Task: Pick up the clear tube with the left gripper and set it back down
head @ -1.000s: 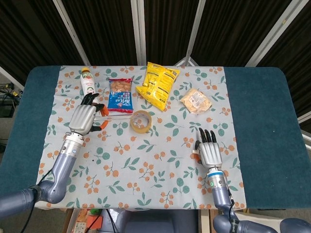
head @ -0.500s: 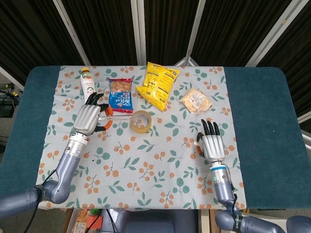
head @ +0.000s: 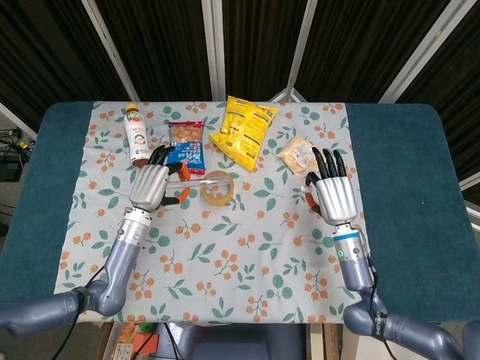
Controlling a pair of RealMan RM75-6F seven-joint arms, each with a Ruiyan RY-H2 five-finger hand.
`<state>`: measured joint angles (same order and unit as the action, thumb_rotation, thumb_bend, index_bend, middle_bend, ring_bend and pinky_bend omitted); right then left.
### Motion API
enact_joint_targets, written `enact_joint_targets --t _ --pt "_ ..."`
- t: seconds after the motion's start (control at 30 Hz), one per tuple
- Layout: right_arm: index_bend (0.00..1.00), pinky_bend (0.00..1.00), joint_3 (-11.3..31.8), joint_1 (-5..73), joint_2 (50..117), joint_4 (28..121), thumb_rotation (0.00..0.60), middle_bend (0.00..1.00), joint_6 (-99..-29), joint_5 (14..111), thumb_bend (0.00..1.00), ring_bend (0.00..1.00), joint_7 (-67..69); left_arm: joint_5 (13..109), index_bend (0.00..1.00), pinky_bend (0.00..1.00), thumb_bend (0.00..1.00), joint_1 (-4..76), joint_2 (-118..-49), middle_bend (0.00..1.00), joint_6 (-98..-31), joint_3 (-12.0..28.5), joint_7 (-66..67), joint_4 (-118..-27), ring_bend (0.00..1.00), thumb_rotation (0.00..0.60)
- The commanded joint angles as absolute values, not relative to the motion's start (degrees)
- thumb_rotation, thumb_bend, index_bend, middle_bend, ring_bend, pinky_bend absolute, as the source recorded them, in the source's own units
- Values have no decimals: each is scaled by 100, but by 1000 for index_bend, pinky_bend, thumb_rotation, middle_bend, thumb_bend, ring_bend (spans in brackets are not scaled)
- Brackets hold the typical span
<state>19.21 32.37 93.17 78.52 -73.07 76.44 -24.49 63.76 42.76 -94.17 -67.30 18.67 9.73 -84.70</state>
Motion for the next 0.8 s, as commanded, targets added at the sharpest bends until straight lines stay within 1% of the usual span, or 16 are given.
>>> enact_joint_targets --t 0.03,0.13,0.27,0.57,0.8 --pt "597 0 1955 3390 9144 7713 600 86 -7322 7891 436 0 -2370 6289 721 0 571 4286 -9646 545 -6780 2000 660 -8413 140 600" --pt "597 0 1995 3483 9047 7630 600 86 -7327 7994 435 0 -2299 6417 721 0 575 4322 -9845 545 -6884 2066 418 -8179 140 600" --pt "597 0 2002 3619 8901 7475 600 86 -7331 8178 436 0 -2284 6319 721 0 575 4410 -10056 545 -6819 2175 312 -7911 140 600" --pt "602 0 1949 3930 8696 7184 600 87 -7406 8618 436 0 -2237 6439 721 0 575 4561 -10276 545 -6815 2217 328 -7716 140 600" --pt "606 0 1907 4098 8651 7059 600 87 -7485 8799 435 0 -2171 6383 721 0 575 4596 -10303 545 -6735 2236 412 -7709 140 600"
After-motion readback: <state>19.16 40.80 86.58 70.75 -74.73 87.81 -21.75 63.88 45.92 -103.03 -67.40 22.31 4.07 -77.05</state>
